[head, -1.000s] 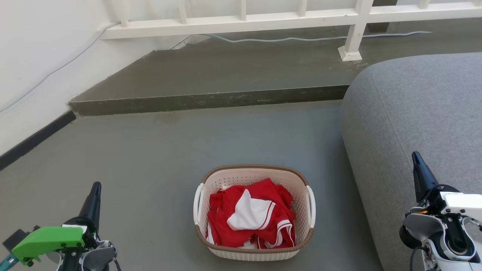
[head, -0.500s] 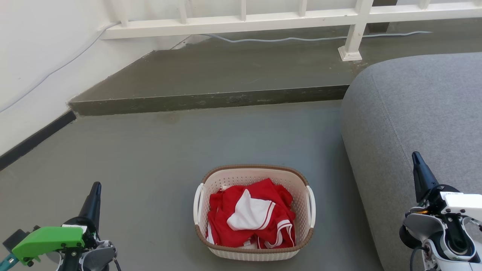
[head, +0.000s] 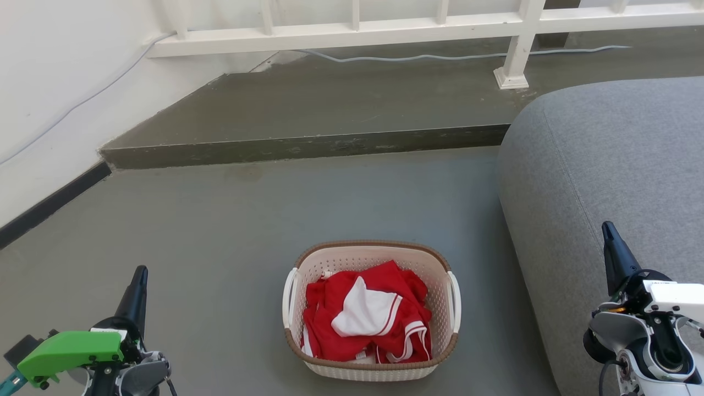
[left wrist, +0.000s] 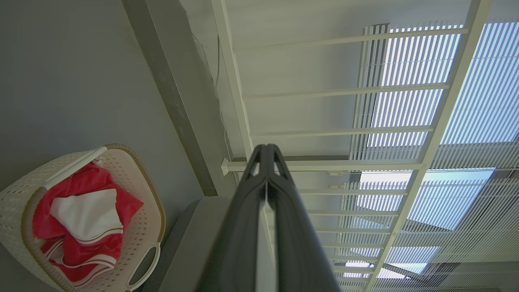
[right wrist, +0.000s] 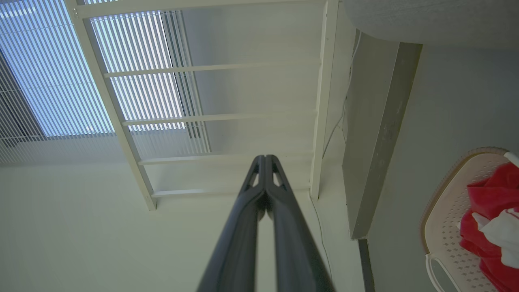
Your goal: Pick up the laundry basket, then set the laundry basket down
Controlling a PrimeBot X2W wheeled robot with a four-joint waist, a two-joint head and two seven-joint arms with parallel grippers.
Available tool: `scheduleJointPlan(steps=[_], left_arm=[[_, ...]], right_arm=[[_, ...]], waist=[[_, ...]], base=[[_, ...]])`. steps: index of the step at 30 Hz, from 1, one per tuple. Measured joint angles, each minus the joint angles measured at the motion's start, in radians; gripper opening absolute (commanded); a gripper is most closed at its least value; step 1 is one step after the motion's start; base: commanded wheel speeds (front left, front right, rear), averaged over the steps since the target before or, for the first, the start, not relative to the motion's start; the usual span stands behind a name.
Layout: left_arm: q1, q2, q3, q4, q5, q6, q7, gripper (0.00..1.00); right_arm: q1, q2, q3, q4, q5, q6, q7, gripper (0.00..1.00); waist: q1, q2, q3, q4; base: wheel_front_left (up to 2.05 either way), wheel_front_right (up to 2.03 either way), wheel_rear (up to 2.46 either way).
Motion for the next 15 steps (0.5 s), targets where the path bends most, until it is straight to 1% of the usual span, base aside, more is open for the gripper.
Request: scheduleJointPlan(steps=[15], left_arm=[[0.0, 0.0, 0.0, 0.0, 0.0, 0.0, 0.0, 0.0]], right_arm=[[0.0, 0.001, -0.001, 0.0, 0.0, 0.0, 0.0, 0.0]], waist=[[0.0, 0.0, 0.0, 0.0]], base=[[0.0, 0.0, 0.0]])
